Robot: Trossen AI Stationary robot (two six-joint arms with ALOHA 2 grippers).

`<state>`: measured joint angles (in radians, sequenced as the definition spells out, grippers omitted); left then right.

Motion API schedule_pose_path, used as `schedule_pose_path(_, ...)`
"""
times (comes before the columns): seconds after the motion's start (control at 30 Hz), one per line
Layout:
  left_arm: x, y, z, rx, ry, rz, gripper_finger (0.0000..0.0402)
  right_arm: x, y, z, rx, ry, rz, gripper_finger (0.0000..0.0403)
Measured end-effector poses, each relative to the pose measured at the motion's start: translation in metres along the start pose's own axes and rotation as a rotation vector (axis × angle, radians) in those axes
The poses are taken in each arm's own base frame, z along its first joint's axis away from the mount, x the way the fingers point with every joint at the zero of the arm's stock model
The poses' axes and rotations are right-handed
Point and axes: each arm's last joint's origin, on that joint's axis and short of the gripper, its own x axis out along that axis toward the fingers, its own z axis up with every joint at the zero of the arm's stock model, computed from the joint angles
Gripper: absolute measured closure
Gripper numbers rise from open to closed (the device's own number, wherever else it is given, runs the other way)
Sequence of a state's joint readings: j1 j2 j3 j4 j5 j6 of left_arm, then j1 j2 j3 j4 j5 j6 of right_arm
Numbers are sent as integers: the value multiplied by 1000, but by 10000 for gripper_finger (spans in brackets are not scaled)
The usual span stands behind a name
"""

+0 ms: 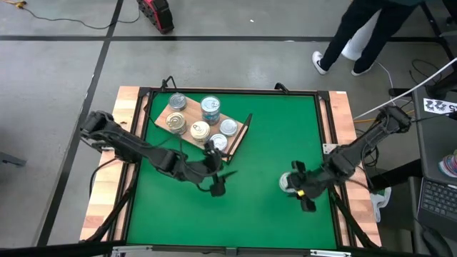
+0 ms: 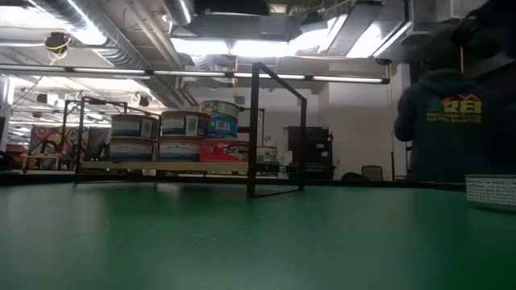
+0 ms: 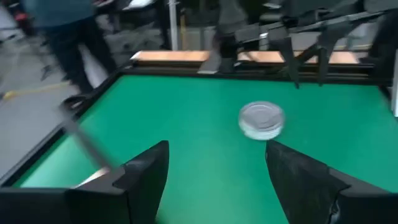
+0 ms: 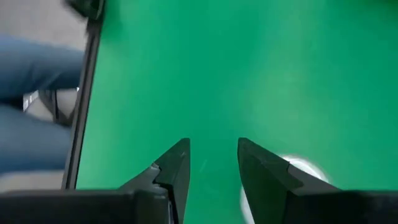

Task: Stack canned seafood by type on shelf
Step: Stack the green tuna can on top of the green tuna

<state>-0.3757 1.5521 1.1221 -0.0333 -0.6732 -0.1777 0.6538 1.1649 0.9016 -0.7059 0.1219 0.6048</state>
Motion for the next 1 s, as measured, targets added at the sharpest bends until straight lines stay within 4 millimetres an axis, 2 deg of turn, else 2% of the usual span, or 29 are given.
schedule_pose_path(0.23,35,-33,-19,13,-89,-93,139,15,31,-24,-142,105,29,269)
schedule_pose_path(0.37,50,-46,-33,27,-113,-119,139,26,38,-33,-187,165,5,269)
schedule_pose_path(0.5,61,-53,-45,33,-120,-120,139,39,37,-40,-218,221,-93,269)
schedule_pose_path(0.7,65,-57,-51,26,-123,-131,139,59,29,-50,-278,293,-295,269)
schedule_pose_path(1.0,65,-57,-51,17,-119,-133,139,87,28,-61,-312,396,-384,269)
